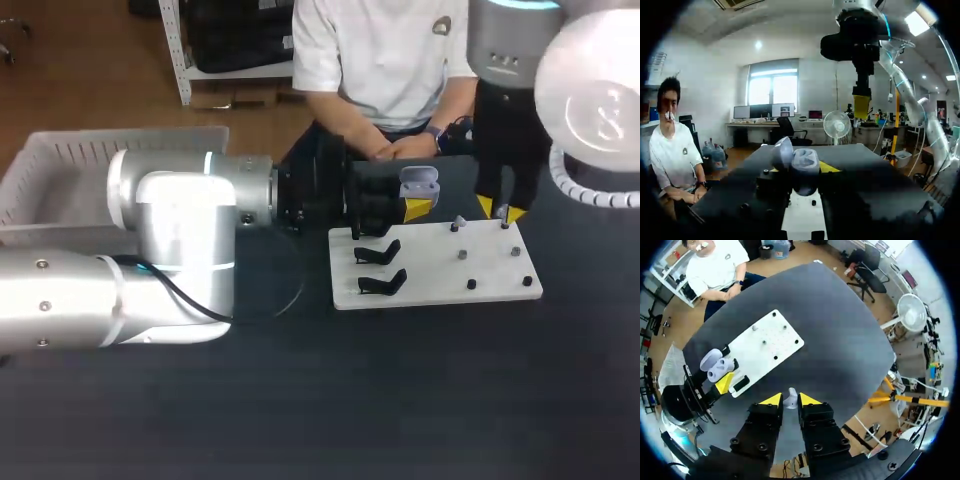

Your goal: Pick up each earbud case from the left stands, insert the matching earbuds, close the lid, and place the case in the box.

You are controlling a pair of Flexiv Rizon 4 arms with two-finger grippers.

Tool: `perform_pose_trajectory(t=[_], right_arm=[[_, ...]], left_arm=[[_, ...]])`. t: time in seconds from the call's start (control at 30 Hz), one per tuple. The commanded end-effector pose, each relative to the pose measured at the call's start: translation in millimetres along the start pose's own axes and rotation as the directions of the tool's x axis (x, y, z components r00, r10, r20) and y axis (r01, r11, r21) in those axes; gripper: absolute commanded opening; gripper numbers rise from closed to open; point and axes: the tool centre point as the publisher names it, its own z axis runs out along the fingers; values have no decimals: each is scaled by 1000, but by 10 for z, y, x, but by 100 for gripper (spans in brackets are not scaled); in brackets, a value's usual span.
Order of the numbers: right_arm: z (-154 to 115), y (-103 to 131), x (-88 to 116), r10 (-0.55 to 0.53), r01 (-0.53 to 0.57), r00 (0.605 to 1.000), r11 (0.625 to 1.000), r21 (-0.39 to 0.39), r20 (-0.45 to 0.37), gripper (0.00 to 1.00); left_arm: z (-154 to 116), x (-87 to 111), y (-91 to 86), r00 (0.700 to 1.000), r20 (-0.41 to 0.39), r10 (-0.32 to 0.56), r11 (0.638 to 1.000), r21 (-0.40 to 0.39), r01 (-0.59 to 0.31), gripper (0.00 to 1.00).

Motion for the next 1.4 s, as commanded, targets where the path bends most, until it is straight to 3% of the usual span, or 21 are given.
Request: perform_pose_trajectory(t=[0.03,0.23,0.43,0.93,1.4], right_arm=[[-10,36,2,94,-94,996,995,28,-3,0],[-10,36,2,94,-94,996,995,28,-3,0],[-94,222,49,109,-111,992,993,-31,-55,0],[-211,777,-125,69,-70,997,996,-58,-26,0],[-98,981,-165,23,-23,1000,997,-70,7,0]], left_arm=[[3,16,-9,1000,8,5,1000,-6,-5,0],[3,16,-9,1000,8,5,1000,-6,-5,0],[3,16,-9,1000,8,5,1000,-6,-5,0],[3,16,-9,1000,8,5,1000,-6,-5,0],[3,16,-9,1000,8,5,1000,-6,-5,0]])
